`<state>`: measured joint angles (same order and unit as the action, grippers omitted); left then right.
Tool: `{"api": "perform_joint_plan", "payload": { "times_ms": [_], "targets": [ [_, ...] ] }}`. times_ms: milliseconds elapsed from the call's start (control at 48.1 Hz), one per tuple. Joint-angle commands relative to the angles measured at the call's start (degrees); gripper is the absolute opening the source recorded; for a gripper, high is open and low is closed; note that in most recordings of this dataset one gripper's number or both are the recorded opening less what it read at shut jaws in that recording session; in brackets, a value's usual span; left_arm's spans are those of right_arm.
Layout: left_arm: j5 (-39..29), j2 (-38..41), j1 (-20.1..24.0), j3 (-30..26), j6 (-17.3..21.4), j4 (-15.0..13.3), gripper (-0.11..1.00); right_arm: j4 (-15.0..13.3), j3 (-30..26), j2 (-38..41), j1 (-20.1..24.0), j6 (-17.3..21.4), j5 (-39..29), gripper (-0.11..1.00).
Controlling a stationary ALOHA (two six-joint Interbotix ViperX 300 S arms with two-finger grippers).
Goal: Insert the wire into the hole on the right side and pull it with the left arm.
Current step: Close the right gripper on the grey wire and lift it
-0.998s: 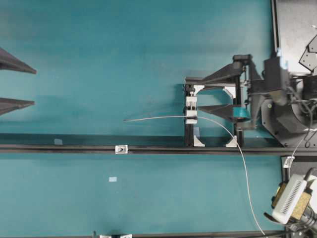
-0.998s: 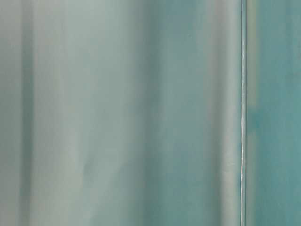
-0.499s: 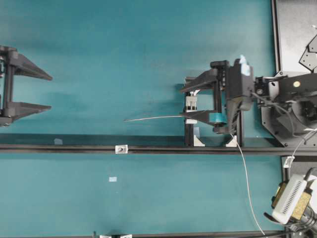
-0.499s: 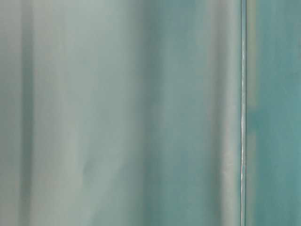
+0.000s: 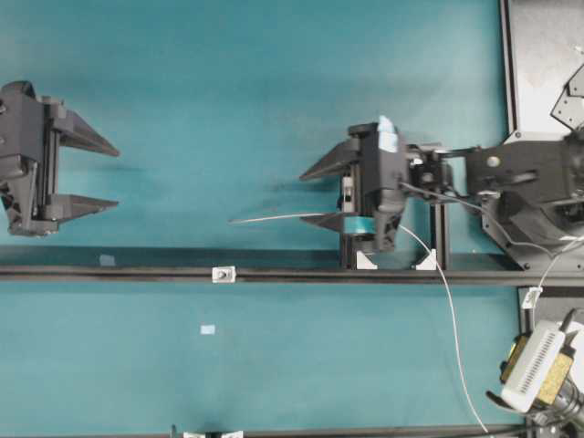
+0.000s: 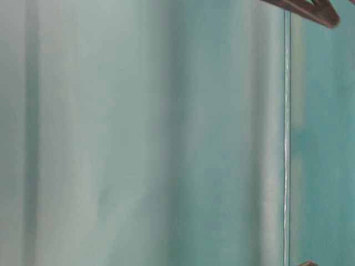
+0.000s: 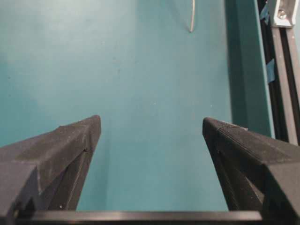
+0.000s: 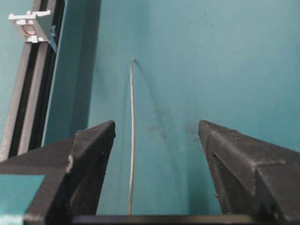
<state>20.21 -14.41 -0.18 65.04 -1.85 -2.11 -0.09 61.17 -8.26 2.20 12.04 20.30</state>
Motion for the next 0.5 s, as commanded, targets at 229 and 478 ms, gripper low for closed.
{"api": "perform_joint_plan", "payload": {
  "times_ms": [229,478],
  "targets": [
    [1.6,0.5,-0.1,-1.3,0.2,-0.1,0.75,-0.2,-5.4,6.6,0.2,-0.2,0.7,0.80],
    [1.7,0.6,-0.1,-1.1,0.2,-0.1,0.75,-0.1,-8.2,10.1,0.2,-0.3,0.7,0.79]
  ]
}}
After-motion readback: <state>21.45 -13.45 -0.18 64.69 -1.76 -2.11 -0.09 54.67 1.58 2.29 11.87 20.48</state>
